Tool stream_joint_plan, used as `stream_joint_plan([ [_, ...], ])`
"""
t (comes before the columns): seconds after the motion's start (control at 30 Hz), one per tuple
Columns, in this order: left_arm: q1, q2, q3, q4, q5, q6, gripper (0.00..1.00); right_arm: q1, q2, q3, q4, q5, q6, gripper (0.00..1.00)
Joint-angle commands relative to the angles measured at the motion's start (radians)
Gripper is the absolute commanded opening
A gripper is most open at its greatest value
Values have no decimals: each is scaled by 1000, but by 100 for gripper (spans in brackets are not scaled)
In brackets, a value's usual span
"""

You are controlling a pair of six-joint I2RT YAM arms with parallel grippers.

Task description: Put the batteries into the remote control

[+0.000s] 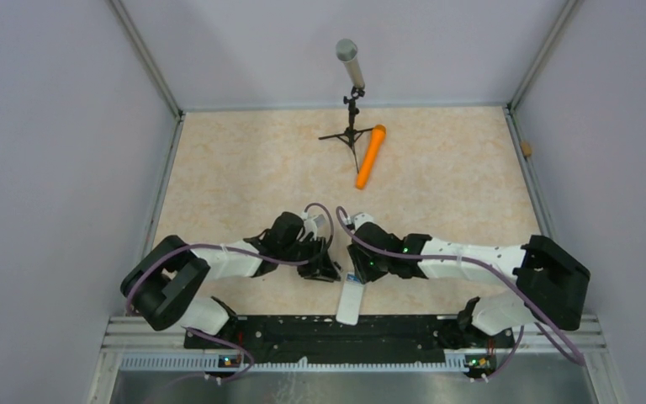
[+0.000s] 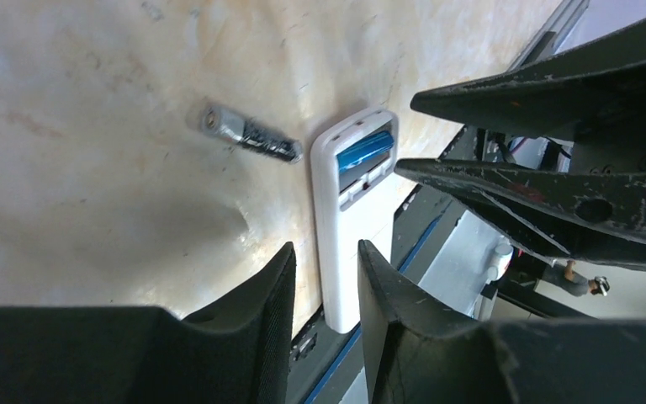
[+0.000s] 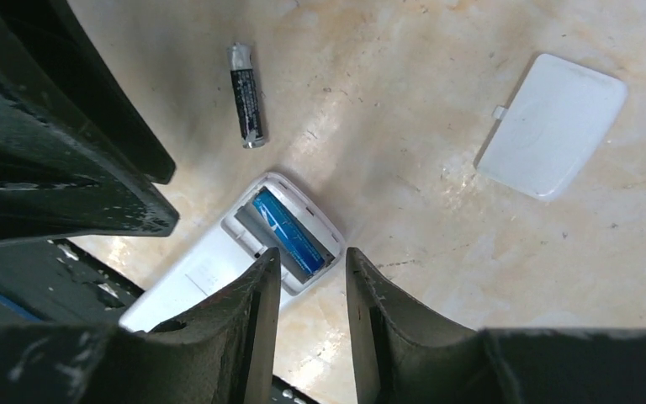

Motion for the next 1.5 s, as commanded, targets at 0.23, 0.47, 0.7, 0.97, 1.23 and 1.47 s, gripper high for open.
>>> stream_joint_plan([
  [0.23, -4, -40, -37, -20, -19, 11, 35, -7, 85, 60, 36, -81, -137, 38],
  [0.47, -4, -37, -32, -21, -19, 12, 35, -19, 105, 62, 37, -95, -165, 40],
  [0.7, -4, -31, -27, -20, -13, 13, 35, -39, 119, 44, 51, -116, -184, 40],
  [0.97, -4, -28, -23, -15, -10, 9, 35, -38, 103, 14, 41, -190, -158, 38],
  [1.23, -4, -19, -20, -6, -2, 9, 35, -23, 54, -22, 30, -216, -93, 37],
  [1.47, -5, -18, -20, -3, 3, 9, 35, 20, 33, -30, 5, -179, -27, 34],
])
